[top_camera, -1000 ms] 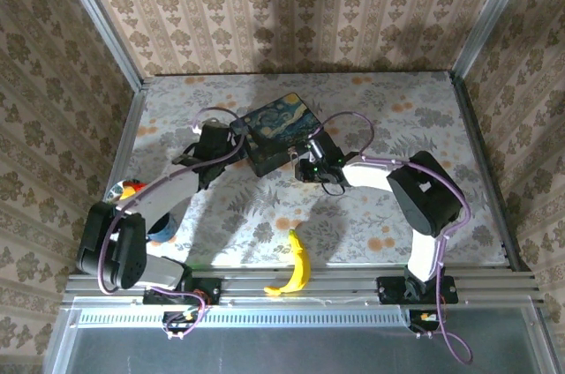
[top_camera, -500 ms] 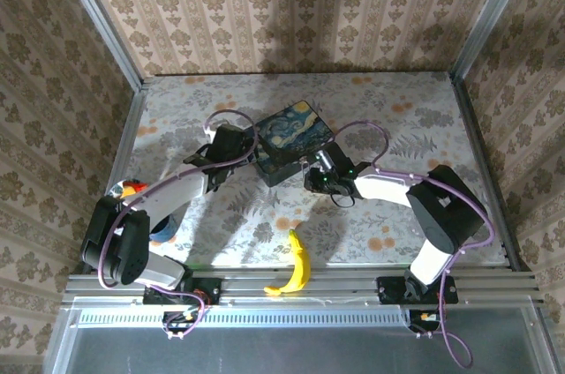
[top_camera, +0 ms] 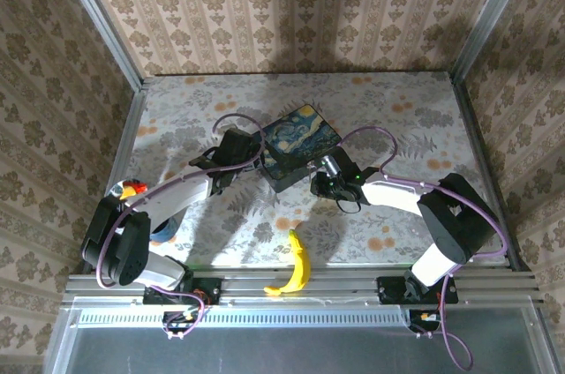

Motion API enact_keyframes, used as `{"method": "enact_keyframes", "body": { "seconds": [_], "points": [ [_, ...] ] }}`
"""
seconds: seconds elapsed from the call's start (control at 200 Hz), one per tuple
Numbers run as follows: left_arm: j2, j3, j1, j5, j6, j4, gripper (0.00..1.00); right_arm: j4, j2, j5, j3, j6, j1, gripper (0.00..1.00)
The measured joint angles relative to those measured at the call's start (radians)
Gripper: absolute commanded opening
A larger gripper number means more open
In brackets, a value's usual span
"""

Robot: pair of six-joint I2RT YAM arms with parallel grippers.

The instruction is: Unlock the padlock with the key

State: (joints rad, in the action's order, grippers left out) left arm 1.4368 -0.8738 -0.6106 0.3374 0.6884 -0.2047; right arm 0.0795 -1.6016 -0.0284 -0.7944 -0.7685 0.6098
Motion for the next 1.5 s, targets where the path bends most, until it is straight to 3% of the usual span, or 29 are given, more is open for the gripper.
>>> {"method": "enact_keyframes", "body": {
  "seconds": [1.495],
  "points": [
    [0.063,0.023,-0.050,0.042,0.053,0.056,1.00,-0.214,0.013,0.030,0.112,-0.264,0.008,0.00]
  ]
}}
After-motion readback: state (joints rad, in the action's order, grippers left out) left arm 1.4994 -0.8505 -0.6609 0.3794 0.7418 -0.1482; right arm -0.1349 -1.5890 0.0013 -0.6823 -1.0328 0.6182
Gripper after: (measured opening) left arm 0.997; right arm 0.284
